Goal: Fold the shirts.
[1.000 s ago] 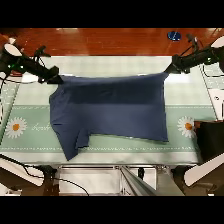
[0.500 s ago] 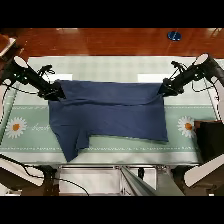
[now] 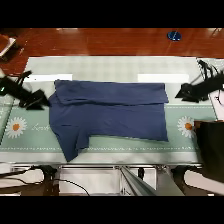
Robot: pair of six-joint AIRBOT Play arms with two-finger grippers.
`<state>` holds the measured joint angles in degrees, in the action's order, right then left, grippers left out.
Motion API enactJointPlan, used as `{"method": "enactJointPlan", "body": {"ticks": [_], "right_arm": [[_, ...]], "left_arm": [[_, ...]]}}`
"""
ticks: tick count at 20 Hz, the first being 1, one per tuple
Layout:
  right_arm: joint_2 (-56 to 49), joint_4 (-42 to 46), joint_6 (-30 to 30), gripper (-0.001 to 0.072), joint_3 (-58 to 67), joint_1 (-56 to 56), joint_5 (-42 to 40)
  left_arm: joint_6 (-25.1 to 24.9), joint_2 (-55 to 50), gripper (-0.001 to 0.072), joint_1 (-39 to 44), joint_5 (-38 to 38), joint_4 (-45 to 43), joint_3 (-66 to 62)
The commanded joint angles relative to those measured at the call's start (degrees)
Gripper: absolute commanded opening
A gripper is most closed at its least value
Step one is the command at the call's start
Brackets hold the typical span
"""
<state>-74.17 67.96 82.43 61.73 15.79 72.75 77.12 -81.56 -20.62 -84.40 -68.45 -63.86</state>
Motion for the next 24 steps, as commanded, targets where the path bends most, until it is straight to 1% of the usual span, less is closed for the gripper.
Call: {"method": "enactJointPlan", "body": {"ticks": [1,3,5,8,10,11,12,13,15,17,18,19,20,21,22,23,24], "right_arm": [[17.5,-7.5,-0.3,0.0415,-22.8,0.9,-13.2],[23.2,-12.2,-0.7,0.0415,-30.9,-0.6,-14.8],[25.7,-14.4,-0.6,0.0415,-34.8,-3.0,-15.3],[25.8,-15.6,-0.5,0.0415,-35.5,-6.8,-16.8],[25.8,-18.4,0.2,0.0415,-35.5,-7.3,-17.8],[25.8,-19.8,2.1,0.0415,-35.5,-7.3,-19.1],[25.8,-21.2,2.7,0.0415,-35.4,-7.3,-20.7],[25.8,-20.9,2.7,0.0415,-34.8,-7.2,-21.9],[25.8,-17.8,2.9,0.0415,-32.2,-3.6,-20.4],[25.7,-10.2,3.4,0.0415,-27.4,4.5,-16.1],[25.8,-5.5,3.6,0.0415,-24.8,9.3,-13.4],[25.8,-1.3,3.5,0.0415,-22.8,14.5,-9.5],[25.8,0.9,3.3,0.0412,-22.4,18.7,-4.9],[25.8,2.1,2.1,0.0407,-23.3,21.6,-0.1],[25.9,2.9,2.0,0.0407,-25.7,22.0,2.4],[26.0,1.1,2.4,0.0407,-28.8,20.8,3.0],[26.0,-1.2,1.3,0.0407,-31.6,19.0,3.5]], "left_arm": [[-2.6,12.3,0.0508,-10.3,4.2,-1.0,17.6],[-1.4,16.4,0.0508,-15.2,7.3,1.4,25.2],[-1.7,17.3,0.0508,-16.8,8.0,6.6,30.4],[-4.6,16.8,0.0508,-15.0,11.4,12.1,34.4],[-4.7,16.5,0.0508,-12.8,14.0,13.0,36.0],[-4.7,16.2,0.0508,-11.6,15.0,13.0,36.5],[-4.7,15.7,0.0508,-10.3,15.8,13.0,36.9],[-4.7,15.3,0.0508,-9.0,16.8,13.1,37.0],[-4.7,14.3,0.0507,-5.4,18.6,13.2,37.2],[-4.1,13.2,0.0503,-1.3,20.6,13.2,37.1],[-3.0,12.9,0.044,0.1,21.6,13.2,37.1],[-2.4,12.6,0.0282,1.0,22.1,13.2,37.1],[-2.5,12.5,0.0083,1.4,22.1,13.2,37.1],[-2.6,12.6,0.0019,1.4,22.0,13.2,37.1],[-2.7,12.6,0.0019,1.3,22.1,13.2,37.1],[-2.8,12.6,0.0019,1.3,22.3,13.2,37.1],[-2.8,12.6,0.0019,1.4,22.2,13.2,37.1]]}}
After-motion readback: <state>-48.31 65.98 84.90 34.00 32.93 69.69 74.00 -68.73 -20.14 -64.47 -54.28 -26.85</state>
